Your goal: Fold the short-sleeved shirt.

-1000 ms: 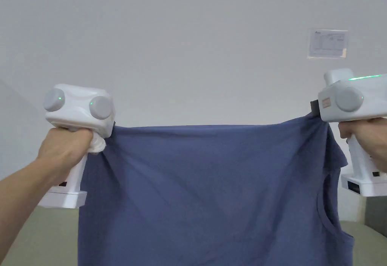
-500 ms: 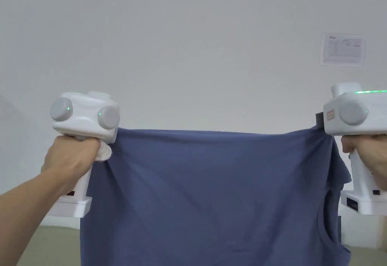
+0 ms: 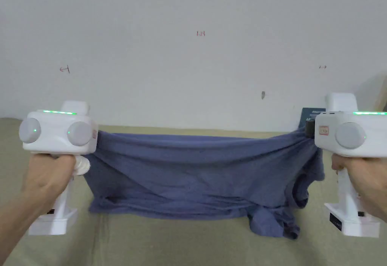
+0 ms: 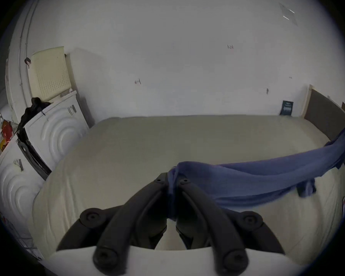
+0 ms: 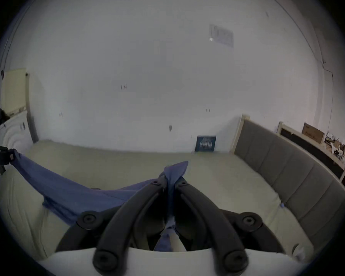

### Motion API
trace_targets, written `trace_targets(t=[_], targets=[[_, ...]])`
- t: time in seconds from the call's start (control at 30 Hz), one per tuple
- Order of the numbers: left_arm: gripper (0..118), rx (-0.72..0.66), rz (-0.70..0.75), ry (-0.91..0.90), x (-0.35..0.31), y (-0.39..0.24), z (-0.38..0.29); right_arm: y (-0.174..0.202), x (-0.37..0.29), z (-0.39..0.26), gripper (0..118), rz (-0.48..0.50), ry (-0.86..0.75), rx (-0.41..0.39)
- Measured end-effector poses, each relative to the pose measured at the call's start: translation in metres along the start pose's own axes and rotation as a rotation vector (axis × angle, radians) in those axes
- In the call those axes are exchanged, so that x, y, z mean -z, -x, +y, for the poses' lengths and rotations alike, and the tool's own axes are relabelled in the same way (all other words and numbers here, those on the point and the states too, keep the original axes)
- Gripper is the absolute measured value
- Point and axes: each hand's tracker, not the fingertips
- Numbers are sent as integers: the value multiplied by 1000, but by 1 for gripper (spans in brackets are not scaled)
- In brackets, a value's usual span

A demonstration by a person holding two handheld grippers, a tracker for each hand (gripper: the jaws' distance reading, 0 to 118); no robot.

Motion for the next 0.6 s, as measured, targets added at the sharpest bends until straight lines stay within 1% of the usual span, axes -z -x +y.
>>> trace_targets(t=[0.03, 0.07, 0.1, 0.13, 0.17, 0.27, 0.3, 0.33, 0.37, 0.5, 0.53, 0.6], targets=[[7, 14, 0, 3, -3, 2, -15, -1, -6, -17, 8, 1, 14, 23], [7, 18, -19, 10, -10, 6, -28, -3, -15, -30, 8, 33, 43, -12], [7, 17, -25, 9, -18, 9, -39, -3, -24, -41, 8, 23, 28, -11], [7, 19, -31, 17, -26, 11, -51, -7, -30, -51, 8, 36, 52, -55], [7, 21, -38, 22, -34, 15, -62, -10, -43, -62, 8, 49, 53, -58], [7, 36, -62, 38, -68, 25, -96, -17, -89, -96, 8, 67, 54, -35], [7, 46, -71, 39, -80, 28, -110, -21, -104, -107, 8, 81, 84, -32], [7, 72, -68, 47, -93, 30, -123, -24, -120, -120, 8, 92, 74, -9], [7, 66, -71, 41, -105, 34, -135, -26, -133, -130, 8, 85, 87, -16], [7, 72, -103, 92, -150, 48, -187, -36, -198, -185, 8, 111, 126, 32], [7, 61, -108, 97, -161, 53, -201, -36, -215, -200, 8, 125, 155, -9], [7, 60, -121, 118, -181, 61, -225, -40, -242, -224, 8, 126, 165, -36]])
